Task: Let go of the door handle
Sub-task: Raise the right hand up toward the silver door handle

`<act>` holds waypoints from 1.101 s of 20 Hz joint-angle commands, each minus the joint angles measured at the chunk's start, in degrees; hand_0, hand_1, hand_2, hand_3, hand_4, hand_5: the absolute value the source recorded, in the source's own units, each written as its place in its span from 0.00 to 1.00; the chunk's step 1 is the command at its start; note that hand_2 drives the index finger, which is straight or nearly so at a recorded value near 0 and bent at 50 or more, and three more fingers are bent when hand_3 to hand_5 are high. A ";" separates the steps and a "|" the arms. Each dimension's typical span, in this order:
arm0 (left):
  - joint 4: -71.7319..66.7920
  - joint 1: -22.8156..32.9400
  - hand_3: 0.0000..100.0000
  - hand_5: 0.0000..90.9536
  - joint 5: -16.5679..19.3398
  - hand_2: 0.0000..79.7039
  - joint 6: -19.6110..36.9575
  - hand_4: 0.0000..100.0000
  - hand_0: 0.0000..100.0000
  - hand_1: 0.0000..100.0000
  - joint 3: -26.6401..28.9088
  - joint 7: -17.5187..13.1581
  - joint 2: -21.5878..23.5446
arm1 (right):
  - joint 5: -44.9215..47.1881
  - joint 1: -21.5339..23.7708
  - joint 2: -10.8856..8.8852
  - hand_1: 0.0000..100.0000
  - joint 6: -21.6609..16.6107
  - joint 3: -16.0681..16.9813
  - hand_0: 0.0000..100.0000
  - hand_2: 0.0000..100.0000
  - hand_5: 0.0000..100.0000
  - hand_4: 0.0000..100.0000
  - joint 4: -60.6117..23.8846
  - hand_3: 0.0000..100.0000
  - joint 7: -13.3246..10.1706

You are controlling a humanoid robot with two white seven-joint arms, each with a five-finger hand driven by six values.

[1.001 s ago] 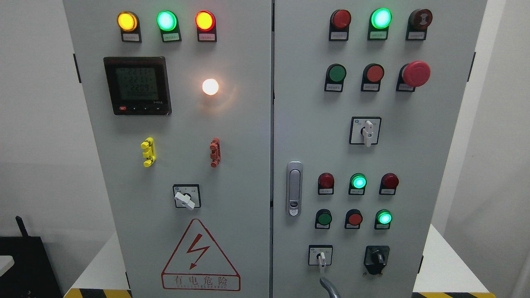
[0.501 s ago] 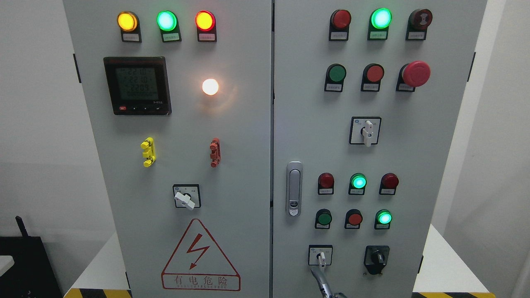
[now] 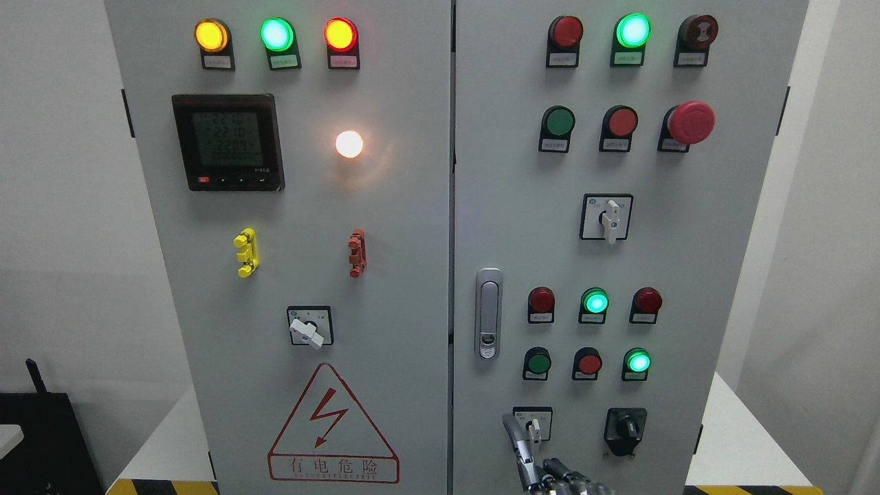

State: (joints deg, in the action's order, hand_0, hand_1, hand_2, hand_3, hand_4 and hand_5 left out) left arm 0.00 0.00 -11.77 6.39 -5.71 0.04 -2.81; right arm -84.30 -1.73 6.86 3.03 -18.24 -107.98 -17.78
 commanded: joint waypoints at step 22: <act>1.76 1.76 0.00 0.00 0.00 0.00 0.02 0.00 0.12 0.39 0.00 0.05 0.00 | -1.22 -10.31 0.79 0.18 5.67 -1.19 0.38 0.00 0.98 0.88 9.45 1.00 3.02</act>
State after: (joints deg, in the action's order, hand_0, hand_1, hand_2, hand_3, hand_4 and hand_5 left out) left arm 0.00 0.00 -11.78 6.40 -5.71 0.04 -2.81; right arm -85.72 -10.49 7.50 8.03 -19.56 -100.61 -14.80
